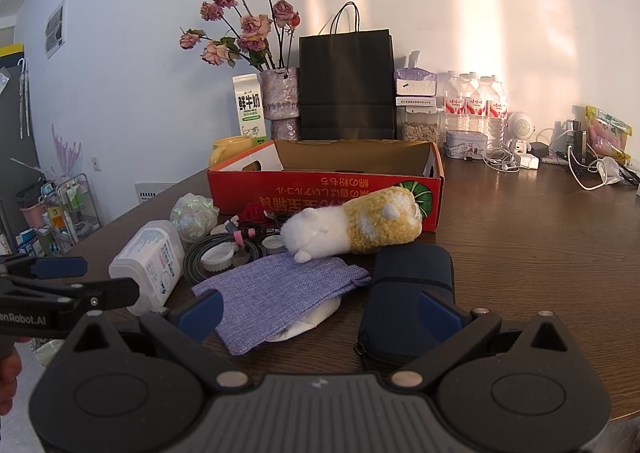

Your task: Organize objects

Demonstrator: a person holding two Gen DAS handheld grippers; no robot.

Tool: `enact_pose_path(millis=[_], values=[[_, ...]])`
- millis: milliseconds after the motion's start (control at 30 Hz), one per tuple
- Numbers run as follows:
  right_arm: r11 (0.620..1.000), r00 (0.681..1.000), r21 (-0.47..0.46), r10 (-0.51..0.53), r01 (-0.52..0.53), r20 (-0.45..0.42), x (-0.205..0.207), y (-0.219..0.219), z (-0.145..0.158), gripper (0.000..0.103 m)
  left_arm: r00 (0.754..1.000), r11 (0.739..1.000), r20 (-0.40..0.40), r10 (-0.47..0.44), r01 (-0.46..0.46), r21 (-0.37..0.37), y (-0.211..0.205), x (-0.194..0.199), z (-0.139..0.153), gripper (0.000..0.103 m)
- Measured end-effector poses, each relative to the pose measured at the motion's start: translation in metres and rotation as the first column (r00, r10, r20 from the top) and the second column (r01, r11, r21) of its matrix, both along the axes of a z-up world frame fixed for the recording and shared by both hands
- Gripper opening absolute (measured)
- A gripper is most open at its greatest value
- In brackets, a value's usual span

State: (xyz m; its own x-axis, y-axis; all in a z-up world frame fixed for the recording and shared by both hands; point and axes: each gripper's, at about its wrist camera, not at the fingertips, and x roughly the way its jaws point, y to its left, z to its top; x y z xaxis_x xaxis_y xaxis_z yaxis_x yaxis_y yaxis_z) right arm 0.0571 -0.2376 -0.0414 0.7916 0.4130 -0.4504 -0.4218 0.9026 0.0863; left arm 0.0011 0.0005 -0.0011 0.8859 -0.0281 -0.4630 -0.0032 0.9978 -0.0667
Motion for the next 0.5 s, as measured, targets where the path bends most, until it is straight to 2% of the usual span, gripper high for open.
enact_pose_path(millis=[500], values=[[1.0, 1.0, -0.001, 0.002, -0.002, 0.0, -0.0013, 0.0, 0.0009, 0.103, 1.0, 1.0, 0.001, 0.0, 0.0, -0.001, -0.0006, -0.0008, -0.0002, 0.103]])
